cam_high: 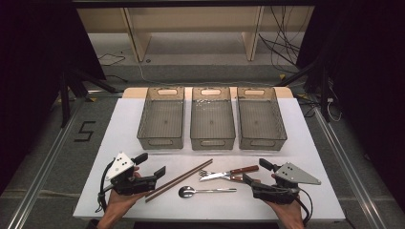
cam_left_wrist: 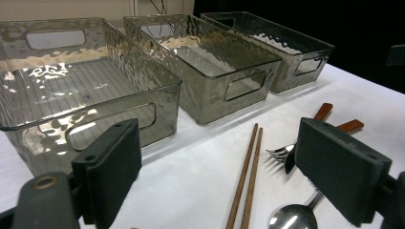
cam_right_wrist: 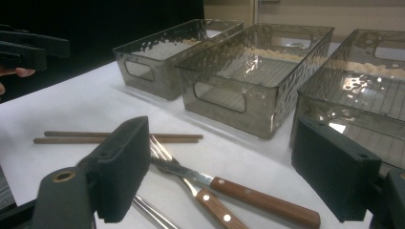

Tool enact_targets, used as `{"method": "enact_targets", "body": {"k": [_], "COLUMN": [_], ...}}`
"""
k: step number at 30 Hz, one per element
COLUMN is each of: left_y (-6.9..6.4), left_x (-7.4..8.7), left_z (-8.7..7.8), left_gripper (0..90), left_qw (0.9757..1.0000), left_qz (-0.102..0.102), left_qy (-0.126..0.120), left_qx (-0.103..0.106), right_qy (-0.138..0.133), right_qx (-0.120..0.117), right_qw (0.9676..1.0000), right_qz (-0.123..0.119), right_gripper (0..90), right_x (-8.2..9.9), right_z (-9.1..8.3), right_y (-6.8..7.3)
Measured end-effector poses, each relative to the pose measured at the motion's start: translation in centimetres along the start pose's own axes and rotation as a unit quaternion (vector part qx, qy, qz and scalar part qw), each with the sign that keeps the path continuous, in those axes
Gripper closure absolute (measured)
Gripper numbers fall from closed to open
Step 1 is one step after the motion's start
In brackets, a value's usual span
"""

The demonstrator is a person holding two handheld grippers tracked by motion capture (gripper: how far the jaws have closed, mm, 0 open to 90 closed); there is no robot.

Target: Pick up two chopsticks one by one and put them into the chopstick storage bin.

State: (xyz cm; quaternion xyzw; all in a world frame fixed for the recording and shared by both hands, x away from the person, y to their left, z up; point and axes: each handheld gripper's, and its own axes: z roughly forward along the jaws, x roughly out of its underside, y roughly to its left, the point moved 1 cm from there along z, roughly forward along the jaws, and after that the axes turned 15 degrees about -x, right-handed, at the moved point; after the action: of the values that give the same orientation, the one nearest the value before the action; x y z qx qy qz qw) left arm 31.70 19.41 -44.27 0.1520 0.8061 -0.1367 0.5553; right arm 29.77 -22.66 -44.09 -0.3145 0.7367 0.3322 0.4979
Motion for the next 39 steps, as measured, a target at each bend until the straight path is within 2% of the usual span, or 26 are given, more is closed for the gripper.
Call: {"method": "enact_targets", "body": {"k": [6, 12, 14, 16, 18, 19, 20, 23, 26, 28, 31, 33, 35, 39], "left_y": [0.0, 0.2, 0.1, 0.0, -0.2, -0.3, -0.3, -0.5, -0.5, -0.6, -0.9, -1.0, -1.1, -1.3], "left_x": [-0.1, -0.4, -0.7, -0.9, -1.3, -1.5, -1.6, -1.9, -2.1, -2.3, -2.5, -2.5, -2.4, -2.4], "left_z": [0.0, 0.2, 0.4, 0.5, 0.7, 0.8, 1.0, 1.5, 2.1, 2.5, 3.0, 3.5, 3.9, 4.8], "left_gripper": [15.7, 15.8, 16.0, 16.1, 16.7, 16.7, 16.7, 17.3, 18.7, 20.0, 21.2, 21.3, 21.8, 22.7], "left_qw": [1.0000, 0.9998, 0.9993, 0.9984, 0.9969, 0.9953, 0.9930, 0.9860, 0.9771, 0.9699, 0.9602, 0.9551, 0.9485, 0.9387], "left_qz": [0.002, 0.009, 0.017, 0.034, 0.050, 0.062, 0.076, 0.098, 0.121, 0.139, 0.161, 0.171, 0.185, 0.191], "left_qy": [0.002, 0.018, 0.034, 0.044, 0.061, 0.074, 0.091, 0.134, 0.174, 0.200, 0.228, 0.242, 0.257, 0.287], "left_qx": [0.002, 0.002, -0.001, 0.002, 0.001, 0.004, 0.005, 0.012, 0.014, 0.017, 0.016, 0.013, 0.013, 0.018], "right_qy": [0.000, 0.001, 0.002, 0.002, 0.002, 0.002, 0.004, 0.005, 0.008, 0.011, 0.012, 0.014, 0.015, 0.017], "right_qx": [0.001, 0.000, 0.000, -0.001, -0.001, -0.001, -0.001, -0.001, -0.003, -0.004, -0.006, -0.008, -0.008, -0.010], "right_qw": [1.0000, 1.0000, 1.0000, 1.0000, 1.0000, 1.0000, 1.0000, 1.0000, 1.0000, 0.9999, 0.9999, 0.9999, 0.9998, 0.9998], "right_qz": [0.000, 0.000, 0.000, 0.000, 0.001, 0.001, 0.002, 0.002, 0.002, 0.002, 0.004, 0.004, 0.005, 0.006], "right_gripper": [21.7, 21.8, 21.8, 21.8, 21.8, 21.8, 21.8, 21.8, 21.8, 21.8, 21.8, 21.8, 21.8, 21.8], "right_x": [0.0, 0.0, 0.0, 0.0, 0.0, 0.0, 0.0, 0.0, 0.0, 0.0, 0.0, 0.0, 0.0, 0.1], "right_z": [0.0, 0.0, 0.0, 0.0, 0.1, 0.1, 0.1, 0.2, 0.3, 0.3, 0.4, 0.5, 0.5, 0.5], "right_y": [0.0, 0.0, 0.0, 0.0, 0.0, -0.1, -0.1, 0.0, 0.0, 0.0, 0.0, 0.0, 0.0, 0.1]}}
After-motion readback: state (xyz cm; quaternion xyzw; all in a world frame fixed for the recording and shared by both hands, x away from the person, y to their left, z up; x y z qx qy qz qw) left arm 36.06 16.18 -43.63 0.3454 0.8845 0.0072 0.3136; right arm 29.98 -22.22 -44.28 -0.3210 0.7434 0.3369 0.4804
